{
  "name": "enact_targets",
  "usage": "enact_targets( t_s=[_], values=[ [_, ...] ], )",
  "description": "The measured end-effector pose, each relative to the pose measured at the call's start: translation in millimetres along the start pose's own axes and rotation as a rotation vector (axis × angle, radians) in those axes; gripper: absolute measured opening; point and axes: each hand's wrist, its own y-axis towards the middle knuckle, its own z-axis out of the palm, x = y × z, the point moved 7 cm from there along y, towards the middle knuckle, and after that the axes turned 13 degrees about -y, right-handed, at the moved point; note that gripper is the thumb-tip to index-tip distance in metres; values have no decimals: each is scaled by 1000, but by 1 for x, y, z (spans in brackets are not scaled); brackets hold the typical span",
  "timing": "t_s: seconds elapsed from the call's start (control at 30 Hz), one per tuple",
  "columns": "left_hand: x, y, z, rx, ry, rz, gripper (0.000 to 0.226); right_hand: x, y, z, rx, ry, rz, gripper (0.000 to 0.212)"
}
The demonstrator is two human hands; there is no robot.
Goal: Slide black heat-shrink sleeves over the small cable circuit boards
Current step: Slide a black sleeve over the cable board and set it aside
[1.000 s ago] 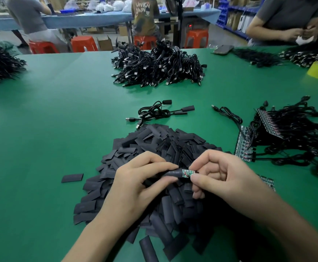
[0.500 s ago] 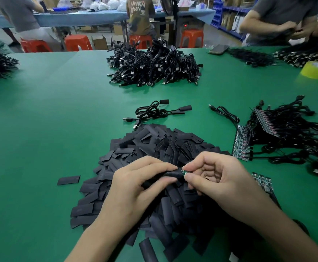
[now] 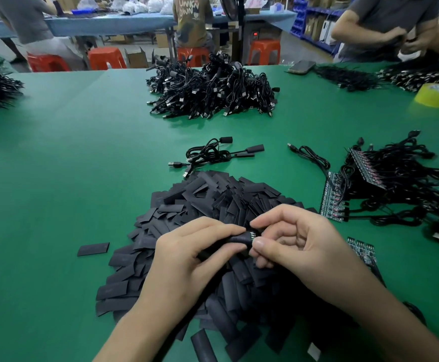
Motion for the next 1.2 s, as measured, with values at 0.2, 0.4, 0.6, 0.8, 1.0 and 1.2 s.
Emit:
enact_targets(
  t_s=[0.2,0.4,0.6,0.8,1.0,1.2],
  values=[
    [0,1,-3,-30,10,-32,18,4,-1,-7,-49,-130,-69,11],
    [-4,-1,2,-20,38,28,19,-3,1,-7,-15,-65,1,16],
    [-7,-2,2,-21,59,72,18,-4,0,-5,-8,-51,8,14],
    [-10,-2,3,-12,92,87,17,-4,0,-3,-11,-65,-7,12],
    [-10,-2,4,-14,84,75,18,-5,0,-2,-6,-62,-23,13],
    [-3,-2,1,-47,34,-5,18,3,-1,-7,-17,-181,-114,9]
  ],
)
